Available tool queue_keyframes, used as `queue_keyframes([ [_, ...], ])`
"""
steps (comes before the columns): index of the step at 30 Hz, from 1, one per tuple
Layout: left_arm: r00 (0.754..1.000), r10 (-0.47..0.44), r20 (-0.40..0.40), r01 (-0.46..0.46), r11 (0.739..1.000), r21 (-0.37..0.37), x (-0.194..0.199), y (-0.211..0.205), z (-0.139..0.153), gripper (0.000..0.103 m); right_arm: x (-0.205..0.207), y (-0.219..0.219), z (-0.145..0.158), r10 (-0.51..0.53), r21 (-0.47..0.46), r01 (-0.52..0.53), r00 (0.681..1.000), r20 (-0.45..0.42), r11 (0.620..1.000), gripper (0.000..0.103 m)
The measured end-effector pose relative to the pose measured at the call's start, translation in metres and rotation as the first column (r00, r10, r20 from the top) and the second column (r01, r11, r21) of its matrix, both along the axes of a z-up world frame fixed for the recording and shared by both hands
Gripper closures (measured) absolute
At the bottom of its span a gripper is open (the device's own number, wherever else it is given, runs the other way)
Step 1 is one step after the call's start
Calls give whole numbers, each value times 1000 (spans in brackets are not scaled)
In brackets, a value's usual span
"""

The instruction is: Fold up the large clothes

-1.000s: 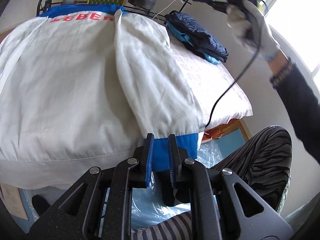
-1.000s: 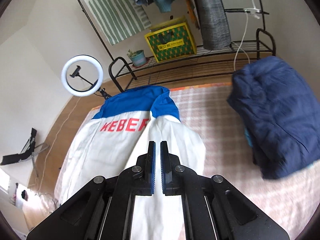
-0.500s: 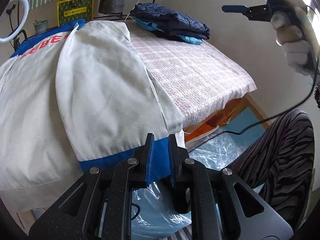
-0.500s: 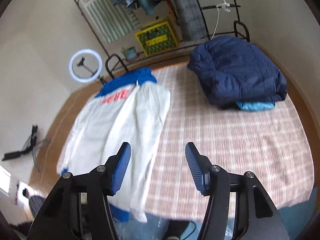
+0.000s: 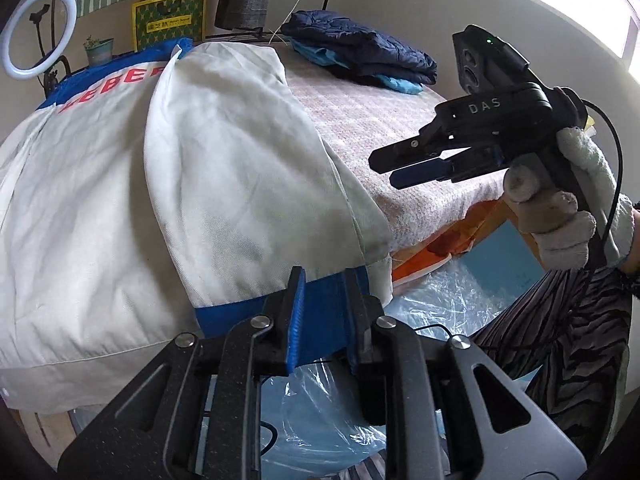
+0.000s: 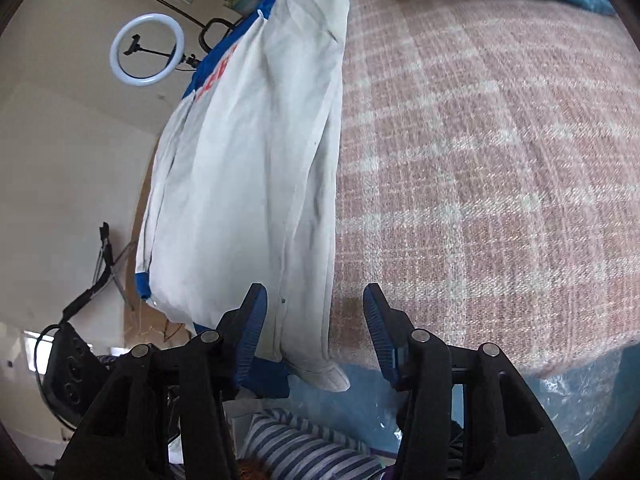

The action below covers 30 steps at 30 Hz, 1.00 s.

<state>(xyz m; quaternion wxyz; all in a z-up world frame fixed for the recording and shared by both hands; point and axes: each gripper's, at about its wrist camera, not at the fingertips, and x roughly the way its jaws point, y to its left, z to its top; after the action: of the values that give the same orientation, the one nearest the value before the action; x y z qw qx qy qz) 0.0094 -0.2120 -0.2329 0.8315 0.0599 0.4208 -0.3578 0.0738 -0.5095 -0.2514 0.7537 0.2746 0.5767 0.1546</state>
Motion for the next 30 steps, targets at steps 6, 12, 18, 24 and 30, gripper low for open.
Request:
queue_keyframes([
  [6,998,1,66,-4,999,41,-8,-1,-2,44,7,7,-14,-1,-8,1,999,-34,1000,59],
  [12,993,-47,110,40,997,68,-13,-9,-4,44,12,21,-17,28,-7,-28,998,-48,1000,81],
  [18,987,-103,122,96,993,64,-18,-23,-1,44,17,39,-12,48,71,-45,998,-49,996,101],
  [24,986,-101,134,95,994,48,-14,-39,1,42,28,58,19,58,176,-62,998,29,982,101],
  [30,975,-51,215,19,989,146,-5,-53,-5,37,40,81,27,83,203,-88,996,35,975,101],
])
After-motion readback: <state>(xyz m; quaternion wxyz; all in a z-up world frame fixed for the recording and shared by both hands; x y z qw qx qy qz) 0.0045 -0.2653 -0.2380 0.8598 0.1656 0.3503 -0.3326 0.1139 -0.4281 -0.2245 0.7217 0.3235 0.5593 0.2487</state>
